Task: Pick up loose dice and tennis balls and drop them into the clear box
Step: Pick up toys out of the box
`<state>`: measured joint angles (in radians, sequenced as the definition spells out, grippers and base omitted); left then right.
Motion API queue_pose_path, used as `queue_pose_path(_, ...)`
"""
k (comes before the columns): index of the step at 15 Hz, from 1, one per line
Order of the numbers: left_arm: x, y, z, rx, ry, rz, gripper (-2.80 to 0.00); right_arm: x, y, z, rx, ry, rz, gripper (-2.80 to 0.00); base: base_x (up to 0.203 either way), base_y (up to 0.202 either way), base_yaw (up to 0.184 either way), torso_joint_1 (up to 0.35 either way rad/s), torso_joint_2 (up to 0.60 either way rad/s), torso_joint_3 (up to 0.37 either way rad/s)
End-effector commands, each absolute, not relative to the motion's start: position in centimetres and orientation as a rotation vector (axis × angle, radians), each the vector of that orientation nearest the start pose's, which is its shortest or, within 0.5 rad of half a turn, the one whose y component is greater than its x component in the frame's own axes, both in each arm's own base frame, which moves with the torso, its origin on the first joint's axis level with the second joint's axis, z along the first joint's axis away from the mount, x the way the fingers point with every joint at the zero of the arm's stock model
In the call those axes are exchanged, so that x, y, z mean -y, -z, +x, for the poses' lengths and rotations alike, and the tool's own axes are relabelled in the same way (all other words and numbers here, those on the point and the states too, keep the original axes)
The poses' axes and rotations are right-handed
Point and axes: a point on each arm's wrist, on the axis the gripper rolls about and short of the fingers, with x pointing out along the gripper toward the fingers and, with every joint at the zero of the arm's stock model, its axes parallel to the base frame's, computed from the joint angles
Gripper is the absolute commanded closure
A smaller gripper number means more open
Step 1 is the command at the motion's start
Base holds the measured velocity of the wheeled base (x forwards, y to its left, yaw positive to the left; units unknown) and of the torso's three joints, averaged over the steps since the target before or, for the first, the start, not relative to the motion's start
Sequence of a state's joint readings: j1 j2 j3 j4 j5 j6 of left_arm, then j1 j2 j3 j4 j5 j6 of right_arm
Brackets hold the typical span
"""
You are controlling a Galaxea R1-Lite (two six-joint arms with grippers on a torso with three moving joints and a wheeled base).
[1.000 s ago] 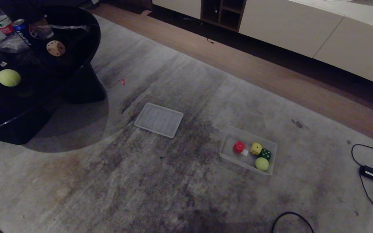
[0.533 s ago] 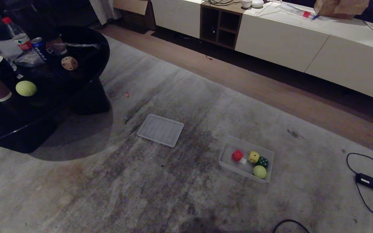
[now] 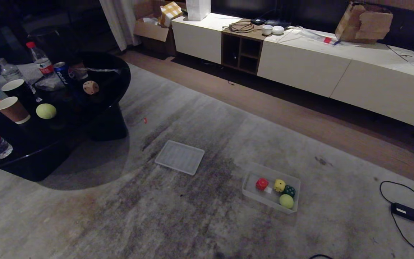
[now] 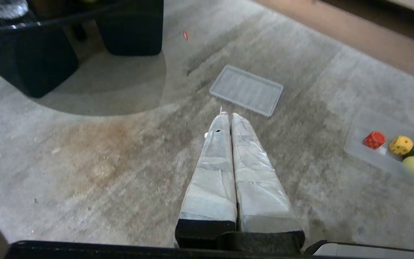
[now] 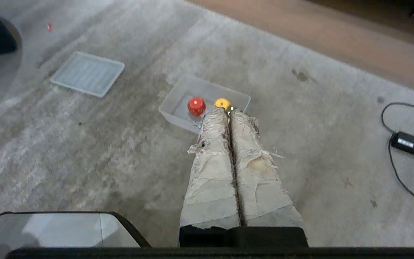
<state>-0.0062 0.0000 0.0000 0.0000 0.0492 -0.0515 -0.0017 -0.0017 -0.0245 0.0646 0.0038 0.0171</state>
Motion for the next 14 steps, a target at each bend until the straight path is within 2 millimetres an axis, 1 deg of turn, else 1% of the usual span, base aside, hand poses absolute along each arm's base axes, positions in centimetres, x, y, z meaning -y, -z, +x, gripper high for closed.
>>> queue_pose_path(1, -0.13, -7.51, -2.26, -0.002, -0.045, -0.052, 0.0, -0.01, -7.57, -2.48, -0.04, -0.003, 0.017, 0.0, 0.0, 0.0, 0.0, 0.006, 0.0, 0.201)
queue_pose_path(14, -0.13, -7.51, -2.26, -0.002, -0.046, -0.055, 0.0, -0.01, -7.55, -2.48, -0.041, -0.003, 0.017, 0.0, 0.0, 0.0, 0.0, 0.003, 0.0, 0.198)
